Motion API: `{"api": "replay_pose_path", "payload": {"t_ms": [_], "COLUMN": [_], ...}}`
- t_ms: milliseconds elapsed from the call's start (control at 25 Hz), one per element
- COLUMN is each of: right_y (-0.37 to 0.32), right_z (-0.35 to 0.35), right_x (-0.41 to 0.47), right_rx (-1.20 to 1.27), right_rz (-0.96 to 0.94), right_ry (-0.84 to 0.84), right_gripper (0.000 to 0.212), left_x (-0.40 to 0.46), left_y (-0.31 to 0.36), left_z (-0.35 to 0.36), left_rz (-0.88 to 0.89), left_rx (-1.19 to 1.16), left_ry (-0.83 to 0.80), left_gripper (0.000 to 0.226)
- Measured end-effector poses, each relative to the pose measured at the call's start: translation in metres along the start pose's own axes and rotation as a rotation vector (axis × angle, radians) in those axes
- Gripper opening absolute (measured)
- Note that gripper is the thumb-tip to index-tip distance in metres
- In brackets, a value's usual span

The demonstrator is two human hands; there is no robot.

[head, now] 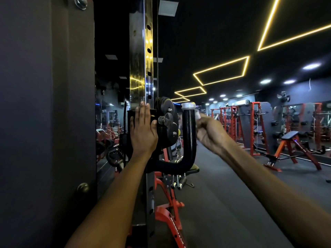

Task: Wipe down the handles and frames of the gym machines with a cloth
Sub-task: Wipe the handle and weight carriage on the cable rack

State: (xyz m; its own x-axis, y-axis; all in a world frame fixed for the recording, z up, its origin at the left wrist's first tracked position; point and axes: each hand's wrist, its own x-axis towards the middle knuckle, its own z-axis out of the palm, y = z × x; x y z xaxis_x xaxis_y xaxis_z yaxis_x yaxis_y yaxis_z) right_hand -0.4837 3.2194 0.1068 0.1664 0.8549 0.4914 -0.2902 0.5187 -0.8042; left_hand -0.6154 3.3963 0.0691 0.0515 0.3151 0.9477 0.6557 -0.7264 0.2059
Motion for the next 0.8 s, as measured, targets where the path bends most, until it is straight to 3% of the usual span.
{"api": "replay_pose_path", "payload": {"t_ms": [120,160,280,320,400,480,560,720,800], "right_y": [0.053,0.061,0.034,0.018,0.011,0.040,0.082,0.093,0.057], "right_z": [-0.019,-0.027,-0.029,-0.021,-0.012,-0.029,-0.055,-0.063,-0.044], "right_x": [-0.030,-0.033,-0.017,-0.011,-0.001,-0.001,-0.017,-0.036,-0.020], "right_rx": [-0.283,-0.403,-0.699,-0.793,-1.158,-1.489,-1.597,-1.793,-1.750], "right_rz": [0.044,-0.020,-0.534,-0.729,-0.990,-1.072,-1.070,-1.248,-1.207], "right_ry": [0.032,0.099,0.481,0.502,0.279,-0.001,-0.062,-0.270,-0.129], "right_gripper": [0.031,0.030,0.027,0.033,0.052,0.061,0.068,0.040,0.040], "left_x": [0.000,-0.001,0.000,0.000,-0.001,-0.003,-0.005,-0.007,-0.006], "left_y": [-0.001,-0.002,-0.001,0.000,0.000,-0.001,-0.003,-0.001,-0.002], "left_z": [0.001,0.002,0.001,0.000,-0.002,-0.003,-0.003,-0.002,-0.002], "left_rz": [0.003,0.003,0.001,-0.002,-0.006,-0.003,0.006,0.003,0.009], "left_rx": [-0.004,-0.006,-0.014,-0.010,0.016,0.026,0.015,-0.028,-0.046], "left_ry": [-0.002,-0.004,-0.007,-0.010,-0.020,-0.030,-0.036,-0.045,-0.040], "left_gripper": [0.056,0.056,0.057,0.057,0.056,0.055,0.056,0.056,0.057]}}
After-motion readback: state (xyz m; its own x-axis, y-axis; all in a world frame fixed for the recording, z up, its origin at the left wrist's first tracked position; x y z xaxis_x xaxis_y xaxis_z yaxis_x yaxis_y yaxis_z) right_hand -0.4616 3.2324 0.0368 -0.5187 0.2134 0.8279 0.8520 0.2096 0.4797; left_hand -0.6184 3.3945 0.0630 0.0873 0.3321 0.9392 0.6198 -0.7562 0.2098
